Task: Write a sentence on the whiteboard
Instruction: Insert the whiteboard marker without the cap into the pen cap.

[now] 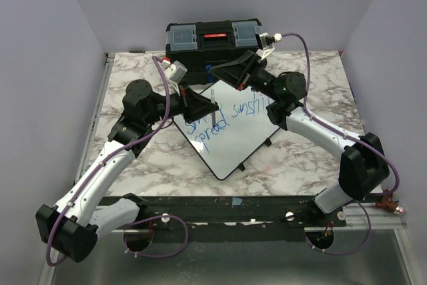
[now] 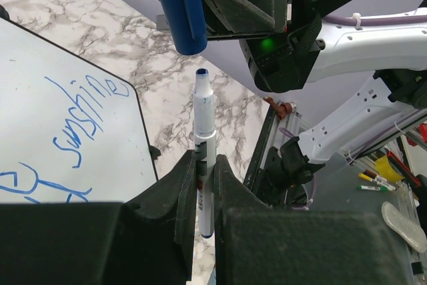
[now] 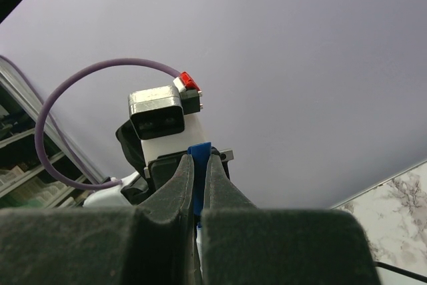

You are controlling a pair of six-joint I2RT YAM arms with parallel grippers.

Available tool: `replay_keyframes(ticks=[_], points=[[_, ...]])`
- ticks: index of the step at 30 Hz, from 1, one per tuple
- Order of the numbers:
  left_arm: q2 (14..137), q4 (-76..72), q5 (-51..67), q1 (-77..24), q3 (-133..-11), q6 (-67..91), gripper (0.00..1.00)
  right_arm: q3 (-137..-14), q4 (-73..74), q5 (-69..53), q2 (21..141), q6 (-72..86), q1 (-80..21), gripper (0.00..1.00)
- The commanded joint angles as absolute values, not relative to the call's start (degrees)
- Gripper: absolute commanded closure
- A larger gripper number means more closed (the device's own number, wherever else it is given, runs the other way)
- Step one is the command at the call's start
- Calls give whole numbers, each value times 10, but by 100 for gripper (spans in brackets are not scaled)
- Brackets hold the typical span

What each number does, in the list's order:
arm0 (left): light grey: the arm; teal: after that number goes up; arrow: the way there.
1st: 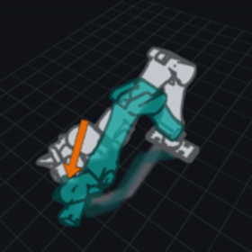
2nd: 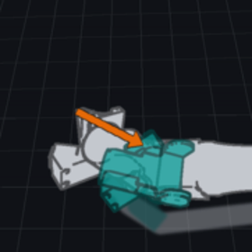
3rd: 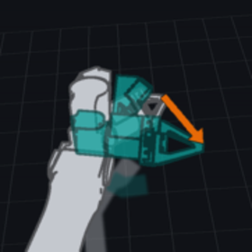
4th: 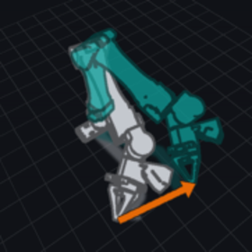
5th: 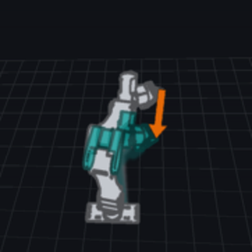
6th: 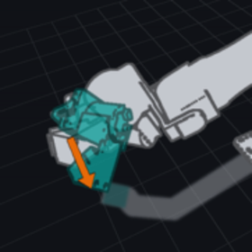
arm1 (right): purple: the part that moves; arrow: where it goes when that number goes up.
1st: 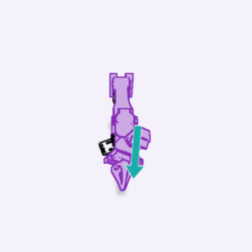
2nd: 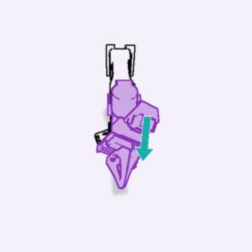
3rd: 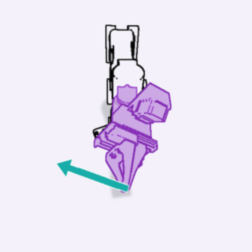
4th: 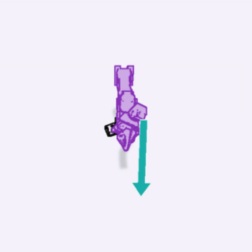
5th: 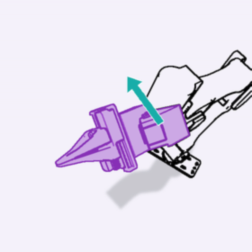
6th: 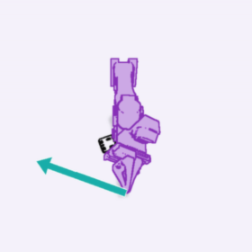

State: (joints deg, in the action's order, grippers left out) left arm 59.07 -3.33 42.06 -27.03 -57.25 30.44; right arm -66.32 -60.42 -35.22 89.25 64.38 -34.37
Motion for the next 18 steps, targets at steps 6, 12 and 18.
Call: replay_keyframes(ticks=[6, 12, 18], points=[[578, -30, 406, -272, -579, 295, 100, -667, -628, -359, 896, 648, -340, 99], [585, -32, 406, -272, -587, 296, 100, -661, -633, -363, 898, 648, -340, 99], [591, -42, 406, -272, -590, 300, 100, -650, -643, -370, 904, 654, -340, 99]])
